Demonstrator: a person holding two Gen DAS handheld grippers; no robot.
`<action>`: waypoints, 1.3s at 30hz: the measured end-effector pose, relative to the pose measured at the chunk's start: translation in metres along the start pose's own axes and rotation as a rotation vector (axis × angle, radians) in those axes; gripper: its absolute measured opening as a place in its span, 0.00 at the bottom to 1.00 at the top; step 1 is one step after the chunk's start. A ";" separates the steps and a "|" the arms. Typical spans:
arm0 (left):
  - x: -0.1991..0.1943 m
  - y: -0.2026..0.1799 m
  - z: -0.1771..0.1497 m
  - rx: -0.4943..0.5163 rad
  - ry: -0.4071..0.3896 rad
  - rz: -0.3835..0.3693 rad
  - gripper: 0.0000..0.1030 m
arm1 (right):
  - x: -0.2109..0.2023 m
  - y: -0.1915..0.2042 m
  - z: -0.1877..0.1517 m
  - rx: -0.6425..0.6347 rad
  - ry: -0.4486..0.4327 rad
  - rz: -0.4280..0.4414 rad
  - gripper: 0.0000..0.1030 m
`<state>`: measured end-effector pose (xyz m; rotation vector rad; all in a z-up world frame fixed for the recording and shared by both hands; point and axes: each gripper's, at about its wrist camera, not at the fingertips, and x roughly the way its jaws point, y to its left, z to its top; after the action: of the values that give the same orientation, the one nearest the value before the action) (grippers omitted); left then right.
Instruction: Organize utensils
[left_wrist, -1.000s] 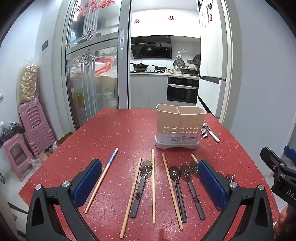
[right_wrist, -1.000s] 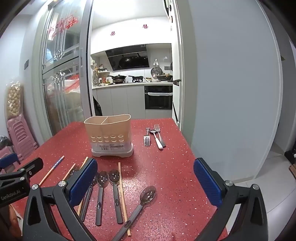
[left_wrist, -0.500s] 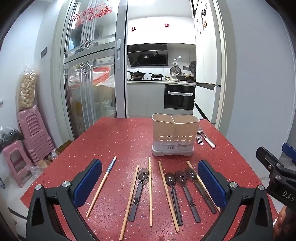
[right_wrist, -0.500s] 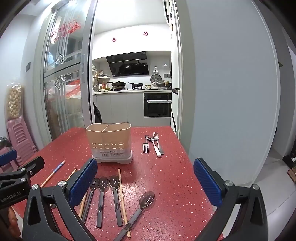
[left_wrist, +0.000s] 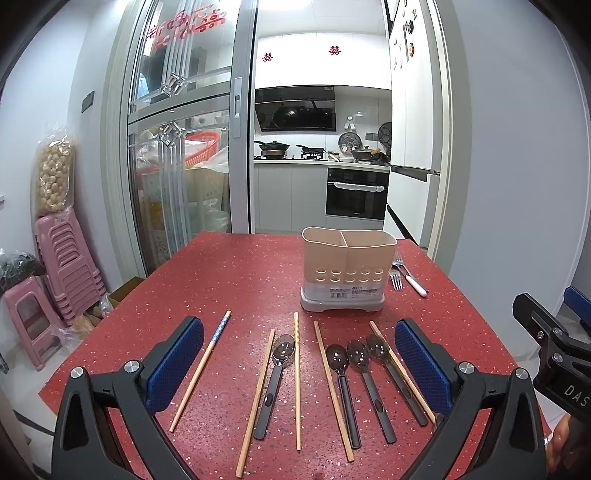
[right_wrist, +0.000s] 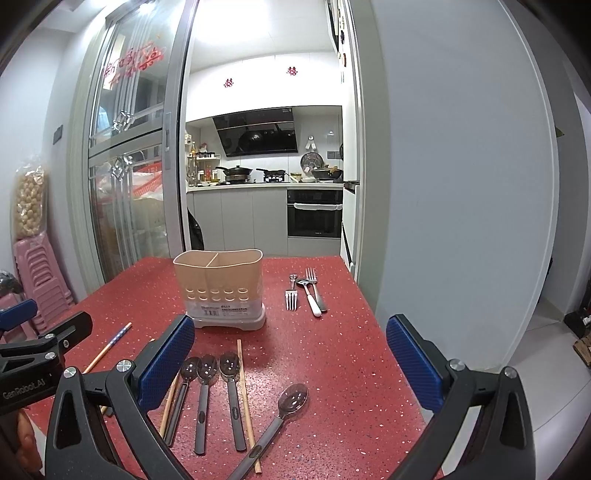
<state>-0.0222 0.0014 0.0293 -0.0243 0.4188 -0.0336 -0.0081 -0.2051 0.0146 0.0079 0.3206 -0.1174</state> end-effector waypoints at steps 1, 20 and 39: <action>0.000 0.000 0.000 -0.001 0.001 -0.002 1.00 | 0.000 0.000 0.000 -0.001 -0.001 0.000 1.00; -0.001 -0.001 0.001 0.000 0.002 -0.009 1.00 | -0.002 0.002 -0.002 -0.004 -0.006 0.003 1.00; -0.001 -0.005 0.001 0.007 0.007 -0.016 1.00 | -0.003 0.002 -0.002 -0.002 -0.002 0.003 1.00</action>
<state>-0.0230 -0.0033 0.0310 -0.0203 0.4253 -0.0511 -0.0117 -0.2030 0.0142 0.0059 0.3190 -0.1136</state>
